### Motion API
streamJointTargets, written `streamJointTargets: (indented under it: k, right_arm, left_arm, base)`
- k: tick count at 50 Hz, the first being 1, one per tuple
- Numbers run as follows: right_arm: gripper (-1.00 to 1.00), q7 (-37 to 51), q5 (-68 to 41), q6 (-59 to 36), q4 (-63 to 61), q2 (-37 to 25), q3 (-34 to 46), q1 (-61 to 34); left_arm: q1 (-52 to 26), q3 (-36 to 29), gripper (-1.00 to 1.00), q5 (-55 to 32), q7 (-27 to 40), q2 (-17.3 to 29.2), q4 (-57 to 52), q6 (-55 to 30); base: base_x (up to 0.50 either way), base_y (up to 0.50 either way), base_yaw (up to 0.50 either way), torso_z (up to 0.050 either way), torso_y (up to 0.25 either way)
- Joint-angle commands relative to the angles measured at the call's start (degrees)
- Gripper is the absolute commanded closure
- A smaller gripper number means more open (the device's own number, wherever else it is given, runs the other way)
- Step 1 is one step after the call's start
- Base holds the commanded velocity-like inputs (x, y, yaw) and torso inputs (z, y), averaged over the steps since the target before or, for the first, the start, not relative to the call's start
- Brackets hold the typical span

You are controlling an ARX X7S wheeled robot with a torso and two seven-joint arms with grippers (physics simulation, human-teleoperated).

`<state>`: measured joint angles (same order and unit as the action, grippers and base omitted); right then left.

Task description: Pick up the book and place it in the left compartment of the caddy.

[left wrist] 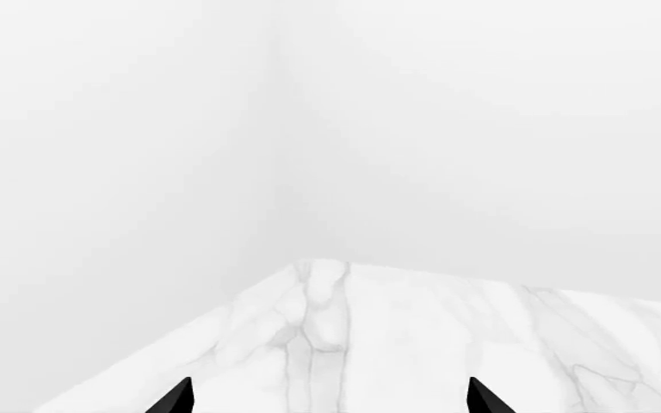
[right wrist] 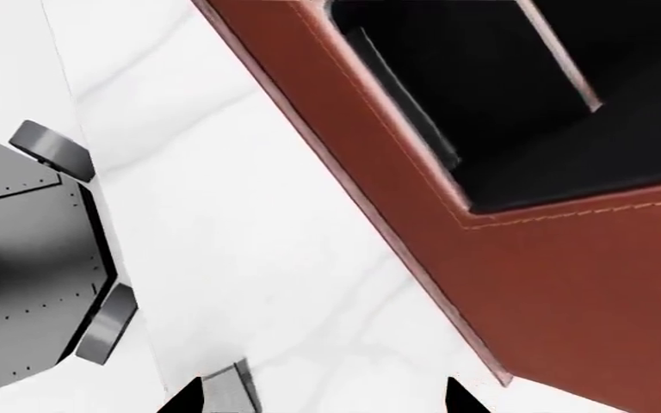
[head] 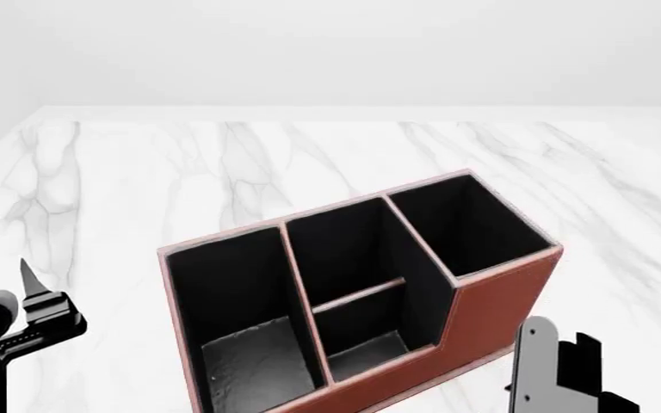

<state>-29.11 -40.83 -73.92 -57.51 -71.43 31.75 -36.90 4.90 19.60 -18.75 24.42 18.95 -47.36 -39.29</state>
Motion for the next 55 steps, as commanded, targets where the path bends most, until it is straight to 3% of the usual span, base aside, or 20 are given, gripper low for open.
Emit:
streamJointTargets:
  k: [1,4,10,20,43,45,55]
  right_arm:
    - [-1.00,0.25,-0.18,0.21,-0.48,-0.20,1.64,-0.53]
    - [-1.00,1.67,-2.95,1.24,-2.36,-1.23,1.71,-0.14]
    - [-1.00,5.93,-5.88,4.14,-2.35,-3.08,11.12,-5.97]
    - [-1.00,5.86,-1.31,4.25,-0.63,-2.48,16.35,-5.39]
    - [-1.00,8.50,-5.39,8.06,1.25,-2.20,13.08,-6.08]
    - [-1.00,10.42,0.55,10.55,1.00,-2.20,14.94,-4.99]
    - [-1.00,10.51,0.50,10.58,1.05,-2.20,15.19,-5.19]
  left_arm:
    - [0.15,-0.17,-1.00,-0.12,0.17,0.05,0.28,0.38]
    - [0.27,-0.07,-1.00,-0.18,0.19,0.00,0.43,0.59]
    - [0.35,-0.13,-1.00,-0.24,0.28,0.07,0.46,0.76]
    - [0.50,0.05,-1.00,-0.42,0.45,0.22,0.48,0.96]
    - [0.23,-0.37,-1.00,-0.89,0.65,0.58,0.98,1.22]
    - [0.29,-0.36,-1.00,-0.92,0.66,0.57,1.02,1.34]
    - [0.34,-0.42,-1.00,-1.07,0.83,0.70,1.05,1.42]
  base:
    - [0.00,0.00,0.00,0.000,0.000]
    - [0.00,0.00,0.00,0.000,0.000]
    - [0.00,0.00,0.00,0.000,0.000]
    - [0.00,0.00,0.00,0.000,0.000]
    - [0.00,0.00,0.00,0.000,0.000]
    - [0.00,0.00,0.00,0.000,0.000]
    - [0.00,0.00,0.00,0.000,0.000]
